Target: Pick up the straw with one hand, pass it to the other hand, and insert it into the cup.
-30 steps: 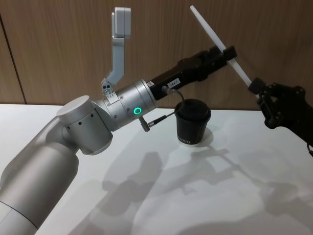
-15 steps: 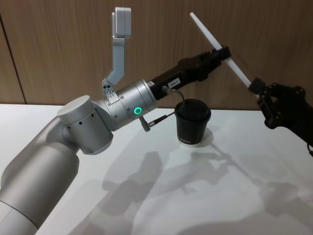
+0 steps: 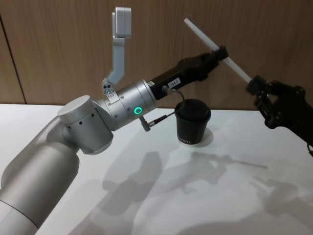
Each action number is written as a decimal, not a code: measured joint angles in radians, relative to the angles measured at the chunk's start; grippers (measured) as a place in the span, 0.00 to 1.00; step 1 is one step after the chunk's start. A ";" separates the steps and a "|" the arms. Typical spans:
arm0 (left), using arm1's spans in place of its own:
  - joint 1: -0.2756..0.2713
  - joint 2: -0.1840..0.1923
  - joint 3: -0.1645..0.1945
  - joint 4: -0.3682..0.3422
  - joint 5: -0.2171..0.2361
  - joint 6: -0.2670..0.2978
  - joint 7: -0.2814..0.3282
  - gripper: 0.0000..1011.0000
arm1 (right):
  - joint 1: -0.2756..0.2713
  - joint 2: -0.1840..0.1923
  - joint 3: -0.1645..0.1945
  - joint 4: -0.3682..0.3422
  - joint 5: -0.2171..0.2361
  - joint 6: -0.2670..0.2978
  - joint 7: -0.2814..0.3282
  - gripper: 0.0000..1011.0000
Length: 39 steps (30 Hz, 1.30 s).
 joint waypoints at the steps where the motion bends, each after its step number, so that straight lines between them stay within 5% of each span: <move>1: 0.000 0.000 0.000 0.000 0.000 0.000 0.000 0.04 | 0.000 0.000 0.000 0.000 0.000 0.000 0.000 0.17; 14: 0.000 0.005 0.002 -0.007 0.004 -0.003 0.006 0.00 | 0.000 0.000 0.000 0.000 0.000 0.000 0.000 0.58; 25: 0.003 0.049 0.021 -0.063 0.057 -0.003 0.081 0.00 | 0.000 0.000 0.000 0.000 0.000 0.000 0.000 0.91; 29: 0.002 0.069 0.031 -0.087 0.085 0.004 0.117 0.00 | 0.000 0.000 0.000 0.000 0.000 0.000 0.000 0.99; 39: -0.012 0.128 0.064 -0.156 0.169 0.039 0.215 0.00 | 0.000 0.000 0.000 0.000 0.000 0.000 0.000 0.99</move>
